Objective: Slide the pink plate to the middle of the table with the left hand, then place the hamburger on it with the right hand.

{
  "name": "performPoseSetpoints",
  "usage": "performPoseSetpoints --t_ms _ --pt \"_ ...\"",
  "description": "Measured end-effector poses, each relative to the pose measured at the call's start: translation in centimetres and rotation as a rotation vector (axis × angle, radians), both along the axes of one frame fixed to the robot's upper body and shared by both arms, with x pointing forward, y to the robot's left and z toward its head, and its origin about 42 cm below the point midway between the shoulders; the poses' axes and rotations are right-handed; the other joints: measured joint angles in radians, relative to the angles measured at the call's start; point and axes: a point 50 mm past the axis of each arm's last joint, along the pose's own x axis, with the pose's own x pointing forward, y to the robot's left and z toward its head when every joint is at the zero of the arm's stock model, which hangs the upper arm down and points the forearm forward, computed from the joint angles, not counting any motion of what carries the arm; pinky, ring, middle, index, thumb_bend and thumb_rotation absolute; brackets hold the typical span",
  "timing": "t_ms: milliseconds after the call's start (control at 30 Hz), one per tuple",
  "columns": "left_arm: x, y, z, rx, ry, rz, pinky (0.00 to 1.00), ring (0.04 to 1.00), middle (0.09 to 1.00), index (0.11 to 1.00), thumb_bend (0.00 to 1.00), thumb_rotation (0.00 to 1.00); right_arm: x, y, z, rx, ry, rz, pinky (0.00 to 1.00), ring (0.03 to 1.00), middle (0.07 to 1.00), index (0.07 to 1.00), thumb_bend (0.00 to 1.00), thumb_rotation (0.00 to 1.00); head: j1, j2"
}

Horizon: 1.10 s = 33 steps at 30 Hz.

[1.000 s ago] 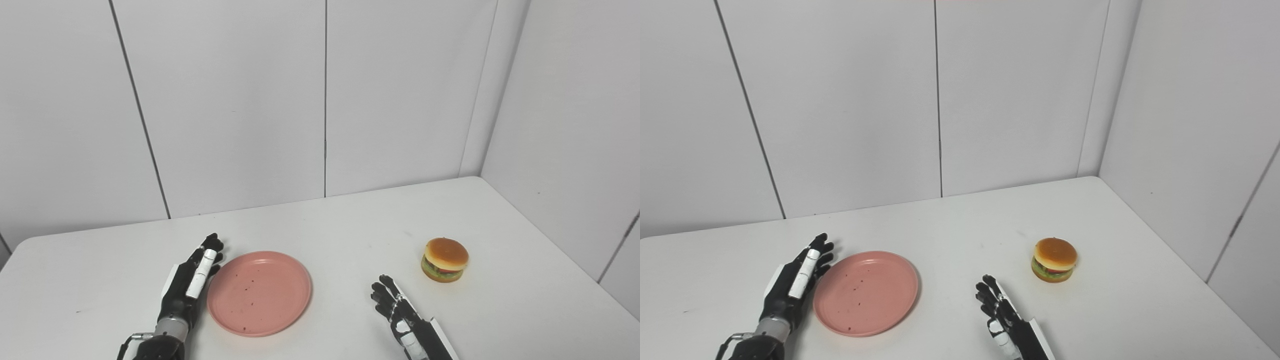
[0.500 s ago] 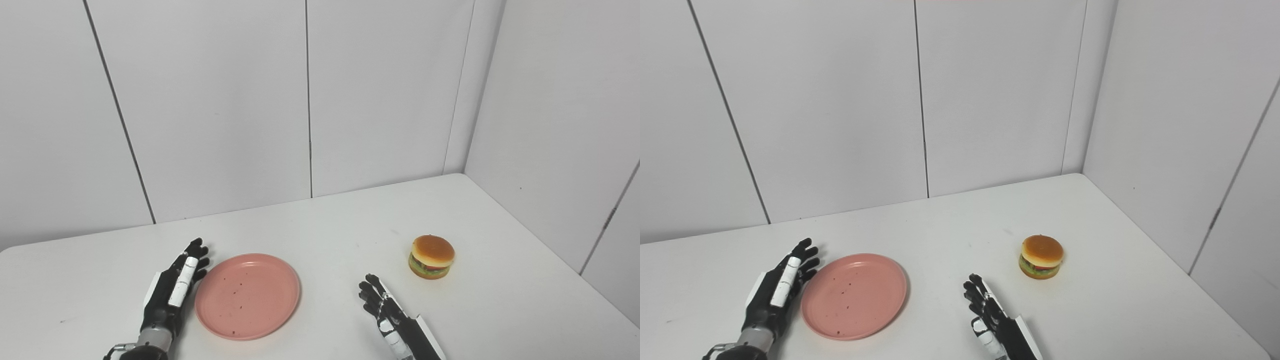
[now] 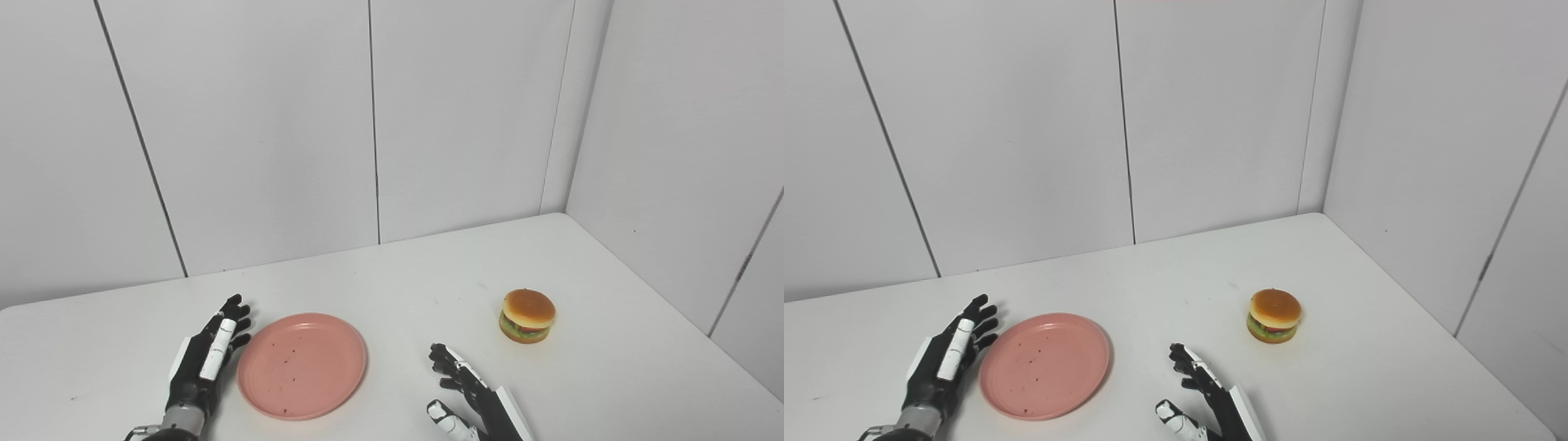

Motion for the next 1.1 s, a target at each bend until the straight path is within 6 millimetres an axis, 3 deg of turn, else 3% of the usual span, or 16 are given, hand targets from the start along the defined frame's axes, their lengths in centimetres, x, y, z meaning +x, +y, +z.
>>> performPoseSetpoints --t_ms 133,267,633,933,1100 --pt "0.1 -0.1 0.2 0.001 -0.005 -0.004 0.89 0.883 0.889 0.870 0.87 0.87 0.9 -0.6 3.4 -0.101 -0.130 -0.053 0.72 0.786 0.824 0.841 0.65 0.82 0.000 0.000" --pt "0.2 -0.1 0.2 0.001 -0.004 -0.003 0.90 0.880 0.887 0.866 0.87 0.86 1.3 -2.0 6.1 -0.189 -0.211 -0.110 0.68 0.767 0.816 0.822 0.67 0.74 0.003 -0.002" --pt "0.2 -0.2 0.2 -0.002 -0.001 0.000 0.91 0.891 0.888 0.875 0.88 0.87 4.7 -5.4 10.8 -0.472 -0.321 -0.183 0.64 0.746 0.789 0.778 0.73 0.68 0.009 -0.011" --pt "0.2 -0.3 0.3 -0.006 0.000 0.000 0.91 0.890 0.890 0.875 0.87 0.87 6.5 -7.0 12.2 -0.673 -0.313 -0.235 0.71 0.767 0.789 0.766 0.76 0.64 0.015 -0.015" --pt "0.3 -0.3 0.3 -0.006 0.000 0.000 0.92 0.888 0.887 0.871 0.86 0.87 7.3 -8.2 12.7 -0.770 -0.202 -0.281 0.74 0.790 0.790 0.759 0.78 0.64 0.015 -0.017"
